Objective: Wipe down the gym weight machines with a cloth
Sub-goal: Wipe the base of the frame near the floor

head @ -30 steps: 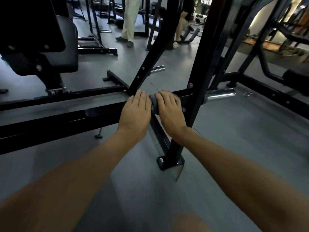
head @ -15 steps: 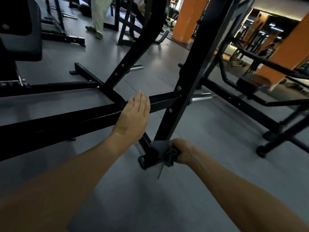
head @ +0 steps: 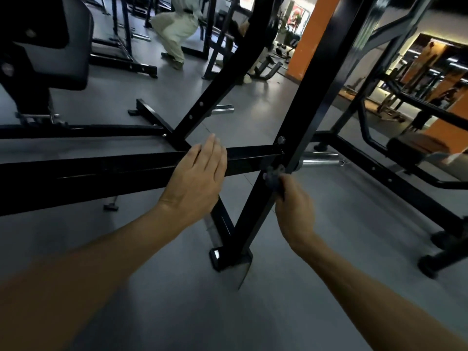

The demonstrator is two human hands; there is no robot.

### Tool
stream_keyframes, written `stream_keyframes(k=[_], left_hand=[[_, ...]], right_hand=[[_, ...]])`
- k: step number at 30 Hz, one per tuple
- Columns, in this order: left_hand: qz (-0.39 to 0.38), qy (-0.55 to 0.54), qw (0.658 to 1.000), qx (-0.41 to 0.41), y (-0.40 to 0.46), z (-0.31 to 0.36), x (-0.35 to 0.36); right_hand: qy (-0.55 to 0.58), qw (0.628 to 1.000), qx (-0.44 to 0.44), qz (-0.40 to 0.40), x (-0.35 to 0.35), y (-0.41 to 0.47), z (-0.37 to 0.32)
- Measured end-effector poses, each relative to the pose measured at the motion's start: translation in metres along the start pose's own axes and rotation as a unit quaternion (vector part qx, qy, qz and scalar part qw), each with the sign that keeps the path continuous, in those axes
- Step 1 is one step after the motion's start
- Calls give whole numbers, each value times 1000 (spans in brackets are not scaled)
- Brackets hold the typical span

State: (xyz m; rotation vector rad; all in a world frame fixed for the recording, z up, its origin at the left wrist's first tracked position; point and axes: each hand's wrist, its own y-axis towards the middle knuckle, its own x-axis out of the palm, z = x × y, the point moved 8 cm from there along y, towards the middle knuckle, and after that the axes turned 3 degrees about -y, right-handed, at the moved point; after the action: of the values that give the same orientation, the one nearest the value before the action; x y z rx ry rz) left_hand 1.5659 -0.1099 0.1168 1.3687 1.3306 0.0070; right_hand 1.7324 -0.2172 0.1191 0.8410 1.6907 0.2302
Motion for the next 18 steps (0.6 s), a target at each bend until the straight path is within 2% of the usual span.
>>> stream_keyframes(k=[1, 2, 3, 4, 7, 8, 11, 12, 14, 15, 16, 17, 18], left_hand=[[2, 18, 1000, 1, -1, 1, 1], [12, 35, 999, 4, -3, 5, 2], [22, 48, 999, 8, -6, 10, 4], [28, 54, 998, 15, -9, 15, 5], [45, 57, 996, 60, -24, 41, 17], [38, 53, 995, 78, -30, 52, 26], [-49, 31, 990, 127, -51, 81, 59], [-77, 1, 988, 135, -57, 92, 73], [-117, -99, 981, 116, -60, 104, 91], [-149, -182, 968, 86, -59, 108, 98], [-201, -276, 939, 49, -58, 113, 108], [-279, -365, 888, 2, -61, 122, 121], [-357, -437, 824, -47, -65, 134, 134]], right_hand=[[-107, 981, -159, 23, 1, 5, -15], [-194, 938, -284, 45, 11, 5, -19], [-252, 899, -355, 48, 26, 8, -9], [-298, 873, -384, 32, 40, 14, 3], [-393, 834, -377, -86, 73, 17, 49], [-428, 811, -382, -113, 82, 8, 63], [-501, 731, -417, -203, 108, -23, 85], [-508, 723, -425, -197, 109, -24, 84], [-508, 740, -416, -149, 98, -11, 69], [-511, 743, -412, -129, 93, -5, 63], [-522, 736, -413, -124, 90, -2, 60], [-533, 728, -412, -130, 88, -3, 63], [-544, 723, -403, -134, 88, -4, 66]])
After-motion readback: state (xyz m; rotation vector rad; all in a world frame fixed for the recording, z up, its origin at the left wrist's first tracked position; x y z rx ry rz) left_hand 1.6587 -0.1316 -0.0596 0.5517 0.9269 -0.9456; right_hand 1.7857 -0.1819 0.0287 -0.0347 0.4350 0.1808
